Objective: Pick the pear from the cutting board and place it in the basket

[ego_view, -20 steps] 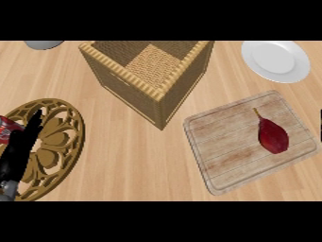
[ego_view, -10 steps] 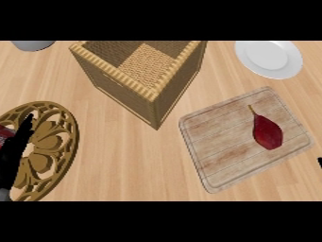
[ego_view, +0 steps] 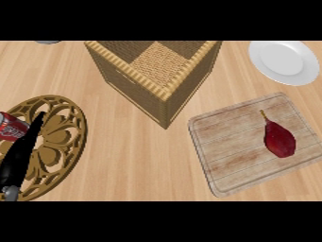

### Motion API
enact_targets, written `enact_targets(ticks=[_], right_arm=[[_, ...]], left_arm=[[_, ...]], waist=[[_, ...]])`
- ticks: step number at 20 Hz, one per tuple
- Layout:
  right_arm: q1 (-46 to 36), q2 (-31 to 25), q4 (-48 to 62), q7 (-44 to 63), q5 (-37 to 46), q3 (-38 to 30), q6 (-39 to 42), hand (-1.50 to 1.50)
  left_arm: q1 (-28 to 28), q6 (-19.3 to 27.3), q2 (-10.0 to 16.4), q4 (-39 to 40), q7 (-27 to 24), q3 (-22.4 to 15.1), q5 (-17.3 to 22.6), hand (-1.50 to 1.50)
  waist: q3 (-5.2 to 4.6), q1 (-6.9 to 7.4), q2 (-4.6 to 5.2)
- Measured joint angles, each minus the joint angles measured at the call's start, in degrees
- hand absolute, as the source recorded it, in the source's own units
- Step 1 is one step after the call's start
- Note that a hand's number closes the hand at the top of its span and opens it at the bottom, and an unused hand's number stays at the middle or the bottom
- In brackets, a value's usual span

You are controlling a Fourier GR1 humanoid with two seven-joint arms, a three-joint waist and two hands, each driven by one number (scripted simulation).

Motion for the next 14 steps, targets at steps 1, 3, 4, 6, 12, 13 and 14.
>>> enact_targets(ticks=[1,3,4,6,12,13,14], right_arm=[[3.0,0.2,-2.6,0.3,1.2,1.2,0.2,-1.50],[7.7,1.1,-5.0,0.0,3.1,3.1,0.1,-1.50],[9.6,1.7,-5.7,-0.4,4.0,3.9,-0.1,-1.50],[12.7,2.2,-7.6,0.1,4.5,4.6,0.2,-1.50],[12.1,3.4,-5.0,0.8,4.1,4.4,1.2,-1.50],[11.6,3.6,-4.7,1.1,3.9,4.1,1.4,-1.50],[10.6,3.7,-3.5,1.0,3.1,3.5,1.6,-1.50]], left_arm=[[-0.4,-0.1,-0.1,0.2,0.3,-0.1,-0.2,0.00],[-1.1,0.1,-0.9,0.5,0.9,-0.7,-1.2,0.00],[-1.5,-0.1,-1.0,0.7,1.5,-0.6,-1.4,0.00],[-2.1,-0.5,-1.5,1.0,1.6,-0.7,-2.0,0.00],[-3.4,-2.1,-3.1,2.2,2.1,-0.5,-3.5,0.00],[-3.4,-1.9,-3.5,2.1,2.2,-0.6,-4.1,0.00],[-3.4,-2.5,-3.1,1.8,2.7,-0.1,-4.0,0.00]], waist=[[0.04,0.25,0.01],[0.11,0.85,-0.02],[0.14,1.16,-0.02],[0.17,1.69,0.02],[0.29,2.82,0.03],[0.30,2.93,0.05],[0.27,3.03,0.05]])
